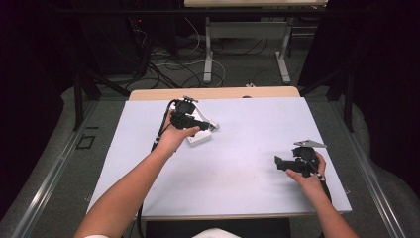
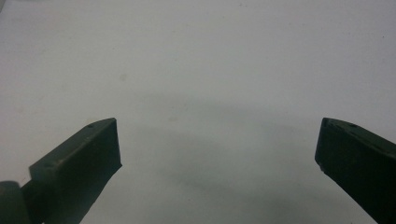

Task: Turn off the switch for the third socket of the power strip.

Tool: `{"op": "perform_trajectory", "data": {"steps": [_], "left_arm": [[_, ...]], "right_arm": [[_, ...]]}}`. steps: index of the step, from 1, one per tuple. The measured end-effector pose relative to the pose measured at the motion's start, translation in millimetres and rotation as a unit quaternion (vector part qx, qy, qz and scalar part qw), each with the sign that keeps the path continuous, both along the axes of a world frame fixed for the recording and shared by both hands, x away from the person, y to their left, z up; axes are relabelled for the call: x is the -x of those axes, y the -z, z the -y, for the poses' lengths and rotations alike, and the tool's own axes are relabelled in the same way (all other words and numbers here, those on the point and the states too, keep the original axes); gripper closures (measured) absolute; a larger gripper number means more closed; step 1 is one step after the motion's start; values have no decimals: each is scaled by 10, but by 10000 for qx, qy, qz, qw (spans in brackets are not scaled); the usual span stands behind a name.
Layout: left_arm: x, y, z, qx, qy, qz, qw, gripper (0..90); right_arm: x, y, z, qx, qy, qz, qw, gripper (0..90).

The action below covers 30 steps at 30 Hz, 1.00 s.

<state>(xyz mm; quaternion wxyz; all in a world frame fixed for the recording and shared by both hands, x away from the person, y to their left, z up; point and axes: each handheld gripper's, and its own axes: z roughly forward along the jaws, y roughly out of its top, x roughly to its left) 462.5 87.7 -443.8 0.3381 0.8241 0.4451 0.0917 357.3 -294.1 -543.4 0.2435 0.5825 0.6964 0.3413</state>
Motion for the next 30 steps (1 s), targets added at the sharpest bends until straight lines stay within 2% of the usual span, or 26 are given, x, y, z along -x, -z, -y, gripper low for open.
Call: {"op": "perform_trajectory", "data": {"steps": [5, 9, 11, 13, 21, 23, 30], "left_arm": [[25, 39, -102, 37, -59, 54, 10000, 276], [42, 89, -188, 226, -202, -40, 9995, 203], [53, 114, -221, 203, -304, -18, 9993, 159], [66, 128, -261, 239, -361, -49, 9991, 155], [134, 165, -411, 401, -302, 42, 9987, 21], [158, 167, -440, 520, -383, 64, 9979, 16], [234, 143, -567, 768, -361, 257, 9961, 16]], "right_arm": [[3, -1, -4, -9, -4, 7, 10000, 0], [3, 1, -2, -2, -5, -4, 10000, 0], [2, 1, -7, -14, 3, 0, 10000, 0], [0, 3, -8, -5, -10, 14, 10000, 0], [2, 3, -12, -23, 6, -10, 10000, 0], [3, 4, -14, -7, -1, 2, 10000, 0], [5, 5, -16, 12, -10, 7, 10000, 0]]}}
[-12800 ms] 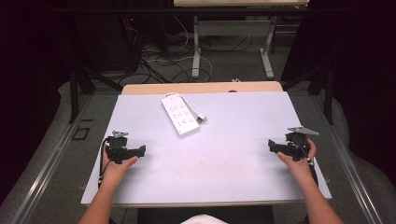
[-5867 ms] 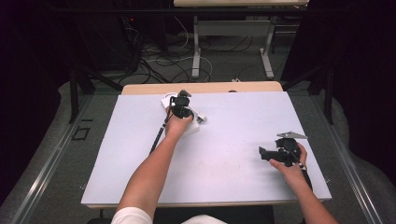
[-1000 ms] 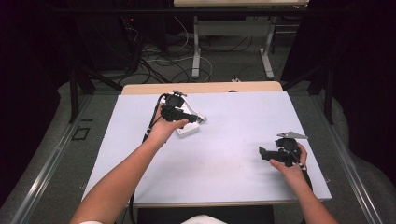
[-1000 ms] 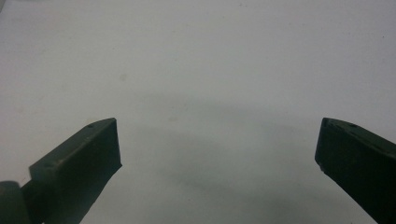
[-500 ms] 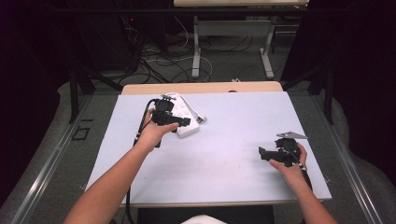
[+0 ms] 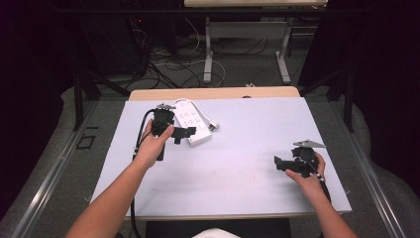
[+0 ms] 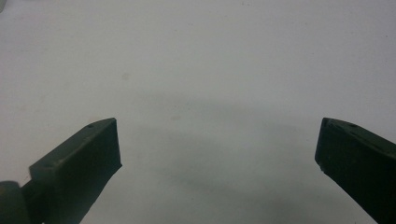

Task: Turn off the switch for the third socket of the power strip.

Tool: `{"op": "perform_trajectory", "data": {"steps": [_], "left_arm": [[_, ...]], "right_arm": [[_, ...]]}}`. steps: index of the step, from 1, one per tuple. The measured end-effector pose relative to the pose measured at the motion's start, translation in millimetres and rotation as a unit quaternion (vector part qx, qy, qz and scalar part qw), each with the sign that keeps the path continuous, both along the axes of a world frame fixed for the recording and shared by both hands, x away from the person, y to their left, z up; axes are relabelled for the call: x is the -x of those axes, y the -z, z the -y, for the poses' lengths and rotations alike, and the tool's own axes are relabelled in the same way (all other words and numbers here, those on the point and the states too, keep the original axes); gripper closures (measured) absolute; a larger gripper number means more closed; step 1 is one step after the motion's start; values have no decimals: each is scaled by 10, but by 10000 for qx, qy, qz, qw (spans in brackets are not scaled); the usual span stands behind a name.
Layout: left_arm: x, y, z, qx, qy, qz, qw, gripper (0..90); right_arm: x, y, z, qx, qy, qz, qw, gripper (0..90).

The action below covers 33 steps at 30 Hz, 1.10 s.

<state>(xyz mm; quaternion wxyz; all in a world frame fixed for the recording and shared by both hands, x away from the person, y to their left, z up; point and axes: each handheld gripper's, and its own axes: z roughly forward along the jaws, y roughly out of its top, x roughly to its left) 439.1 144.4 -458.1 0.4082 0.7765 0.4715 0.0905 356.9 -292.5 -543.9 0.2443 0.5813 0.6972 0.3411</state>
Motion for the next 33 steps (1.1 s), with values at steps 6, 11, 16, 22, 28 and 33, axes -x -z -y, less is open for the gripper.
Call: {"op": "perform_trajectory", "data": {"steps": [6, 11, 16, 22, 28, 33], "left_arm": [[53, -3, -124, 58, -73, 66, 9999, 9], [103, -5, -257, 100, -219, 48, 9997, 9], [164, -1, -388, 115, -394, 65, 9991, 9], [250, 8, -501, 35, -585, 91, 9982, 9], [324, 69, -589, -11, -625, 75, 9980, 9], [376, 135, -687, -10, -720, 21, 9974, 14]], "right_arm": [[1, 1, 0, -3, 10, 1, 10000, 0], [2, 1, 1, -8, 9, -2, 10000, 0], [4, 1, -4, -8, 6, -1, 10000, 0], [4, 0, -12, -19, 15, -3, 10000, 0], [6, -1, -14, -21, 17, -5, 10000, 0], [8, 0, -8, -18, 22, -6, 10000, 0]]}}
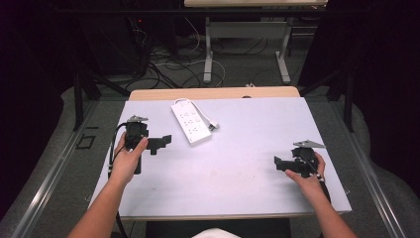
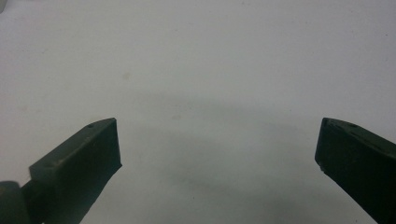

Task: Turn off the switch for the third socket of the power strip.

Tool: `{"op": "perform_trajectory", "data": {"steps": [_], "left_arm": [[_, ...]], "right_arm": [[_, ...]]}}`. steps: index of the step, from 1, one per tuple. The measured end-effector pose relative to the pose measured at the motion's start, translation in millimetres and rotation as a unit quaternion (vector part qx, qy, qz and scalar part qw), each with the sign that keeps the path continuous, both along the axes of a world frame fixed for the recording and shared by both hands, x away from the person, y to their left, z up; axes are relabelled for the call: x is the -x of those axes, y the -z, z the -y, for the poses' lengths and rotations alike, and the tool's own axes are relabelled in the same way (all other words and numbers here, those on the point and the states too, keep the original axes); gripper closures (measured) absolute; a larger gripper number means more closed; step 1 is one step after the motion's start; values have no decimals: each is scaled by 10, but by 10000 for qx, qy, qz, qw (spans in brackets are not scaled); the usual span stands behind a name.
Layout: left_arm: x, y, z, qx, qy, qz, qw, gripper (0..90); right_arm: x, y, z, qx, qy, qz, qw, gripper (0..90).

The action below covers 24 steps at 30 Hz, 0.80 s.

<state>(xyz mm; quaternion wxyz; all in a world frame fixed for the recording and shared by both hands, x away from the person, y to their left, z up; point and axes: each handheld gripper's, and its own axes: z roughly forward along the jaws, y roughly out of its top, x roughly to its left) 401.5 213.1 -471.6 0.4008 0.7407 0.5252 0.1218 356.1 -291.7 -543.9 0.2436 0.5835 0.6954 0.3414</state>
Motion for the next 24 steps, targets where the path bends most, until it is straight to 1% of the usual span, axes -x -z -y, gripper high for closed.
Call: {"op": "perform_trajectory", "data": {"steps": [5, 6, 8, 10, 11, 12, 17, 20, 21, 22, 24], "left_arm": [[53, 70, -92, -8, -102, -7, 9999, 14], [61, 92, -105, 15, -163, 39, 9999, 14], [81, 116, -152, 9, -181, -5, 9998, 15], [97, 154, -187, 54, -266, 19, 9996, 17], [106, 162, -214, 80, -248, -40, 9997, 18], [113, 187, -225, 115, -314, 6, 9994, 18], [151, 271, -313, 128, -443, -46, 9989, 19], [178, 319, -362, 223, -516, -80, 9984, 19], [187, 331, -382, 217, -519, -78, 9984, 20], [197, 345, -391, 274, -555, -100, 9980, 20], [209, 377, -417, 292, -584, -90, 9978, 21]], "right_arm": [[0, -2, -1, 5, -4, 18, 10000, 0], [0, -2, 0, 11, -6, 22, 10000, 0], [1, -3, 2, 9, 5, 14, 10000, 0], [1, -2, 2, 12, 6, 14, 10000, 0], [1, -2, 2, 12, 5, 15, 10000, 0], [1, -2, 1, 13, 3, 19, 10000, 0], [2, -4, 3, 19, 4, 21, 10000, 0], [4, -4, 7, 24, -6, 23, 10000, 0], [4, -4, 7, 23, -4, 18, 10000, 0], [4, -3, 7, 21, -5, 17, 10000, 0], [4, -2, 7, 21, -7, 15, 10000, 0]]}}
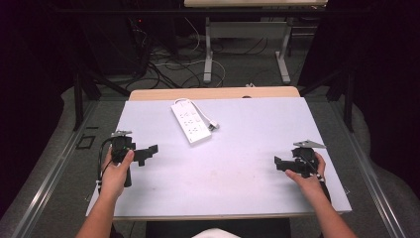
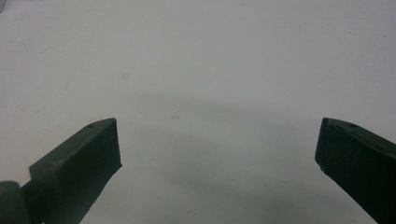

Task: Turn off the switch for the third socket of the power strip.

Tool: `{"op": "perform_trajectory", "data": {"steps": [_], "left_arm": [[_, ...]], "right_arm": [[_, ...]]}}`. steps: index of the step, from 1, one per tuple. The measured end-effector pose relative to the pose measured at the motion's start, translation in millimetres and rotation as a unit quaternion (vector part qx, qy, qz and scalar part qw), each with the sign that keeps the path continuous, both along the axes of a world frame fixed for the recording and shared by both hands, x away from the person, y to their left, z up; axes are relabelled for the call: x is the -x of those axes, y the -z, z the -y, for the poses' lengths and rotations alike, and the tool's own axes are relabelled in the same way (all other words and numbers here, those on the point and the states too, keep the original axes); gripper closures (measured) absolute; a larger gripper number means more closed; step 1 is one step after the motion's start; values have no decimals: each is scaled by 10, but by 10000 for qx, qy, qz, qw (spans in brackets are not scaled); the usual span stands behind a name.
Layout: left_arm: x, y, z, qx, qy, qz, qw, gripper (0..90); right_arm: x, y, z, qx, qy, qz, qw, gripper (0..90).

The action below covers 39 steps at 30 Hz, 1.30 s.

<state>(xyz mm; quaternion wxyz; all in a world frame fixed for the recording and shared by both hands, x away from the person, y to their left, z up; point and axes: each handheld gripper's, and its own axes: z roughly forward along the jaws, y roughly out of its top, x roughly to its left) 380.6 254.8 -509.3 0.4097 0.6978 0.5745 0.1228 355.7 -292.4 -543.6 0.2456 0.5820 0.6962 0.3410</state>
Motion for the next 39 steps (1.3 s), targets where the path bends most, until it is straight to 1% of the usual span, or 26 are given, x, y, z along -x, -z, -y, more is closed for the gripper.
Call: {"op": "perform_trajectory", "data": {"steps": [1, 5, 6, 7, 10, 12, 13, 14, 15, 16, 18, 20, 21, 22, 25, 26, 27, 28, 29, 33, 34, 35, 36, 37, 38, 39], "left_arm": [[7, 11, -14, 5, -11, -30, 10000, 22], [23, 79, -60, 33, -113, -20, 9999, 24], [26, 105, -63, 45, -182, 26, 9998, 25], [32, 111, -85, 43, -147, -49, 9999, 25], [40, 169, -116, 25, -277, -46, 9996, 25], [48, 198, -148, -11, -303, -112, 9995, 25], [49, 222, -153, 2, -349, -75, 9994, 25], [51, 237, -168, -35, -325, -110, 9994, 25], [53, 241, -190, -130, -266, -185, 9994, 25], [55, 262, -183, -69, -317, -190, 9993, 25], [54, 287, -199, -139, -288, -225, 9992, 25], [50, 316, -199, -147, -335, -208, 9991, 25], [50, 322, -214, -196, -277, -240, 9991, 25], [50, 337, -212, -217, -306, -210, 9991, 25], [52, 371, -231, -357, -258, -206, 9988, 28], [52, 391, -222, -322, -292, -196, 9989, 31], [51, 403, -231, -398, -249, -203, 9987, 33], [57, 410, -221, -374, -277, -288, 9985, 35], [51, 436, -223, -445, -266, -201, 9985, 38], [55, 476, -228, -483, -278, -288, 9980, 39], [53, 495, -226, -486, -327, -239, 9980, 39], [54, 499, -237, -512, -277, -273, 9979, 39], [54, 509, -230, -484, -312, -277, 9980, 39], [55, 510, -239, -551, -283, -294, 9976, 39], [54, 521, -235, -571, -310, -251, 9976, 39], [57, 527, -229, -540, -324, -267, 9977, 39]], "right_arm": [[0, 0, 0, 2, 0, 0, 10000, 0], [0, 0, 0, 1, -1, 3, 10000, 0], [0, 0, 0, 1, -1, 1, 10000, 0], [0, 1, 0, 7, -3, 2, 10000, 0], [0, 1, -2, 10, -9, 2, 10000, 0], [-1, 1, -1, 2, -9, 0, 10000, 0], [-1, 1, 0, -2, -10, 1, 10000, 0], [-1, 1, 1, -1, -12, 2, 10000, 0], [0, 1, 2, 0, -14, 0, 10000, 0], [-1, 2, 2, -1, -16, -2, 10000, 0], [-1, 3, 2, -2, -18, -4, 10000, 0], [0, 4, 4, 14, -31, -7, 10000, 0], [-1, 4, 2, 3, -20, -8, 10000, 0], [0, 3, 1, 4, -21, -5, 10000, 0], [1, 2, -2, 3, -37, 3, 10000, 0], [-1, 4, -6, -9, -37, 1, 10000, 0], [-3, 6, -4, 11, -47, 11, 10000, 0], [-4, 9, -11, 2, -13, 4, 10000, 0], [-4, 9, -12, 4, -20, 7, 10000, 0], [-2, 6, -11, 23, -80, 16, 10000, 0], [-1, 7, -14, 23, -93, 20, 10000, 0], [0, 6, -18, 19, -88, 13, 10000, 0], [0, 7, -20, 16, -91, 12, 10000, 0], [0, 8, -20, 17, -90, 10, 10000, 0], [-1, 9, -21, 17, -90, 7, 10000, 0], [-1, 11, -22, 17, -91, 4, 10000, 0]]}}
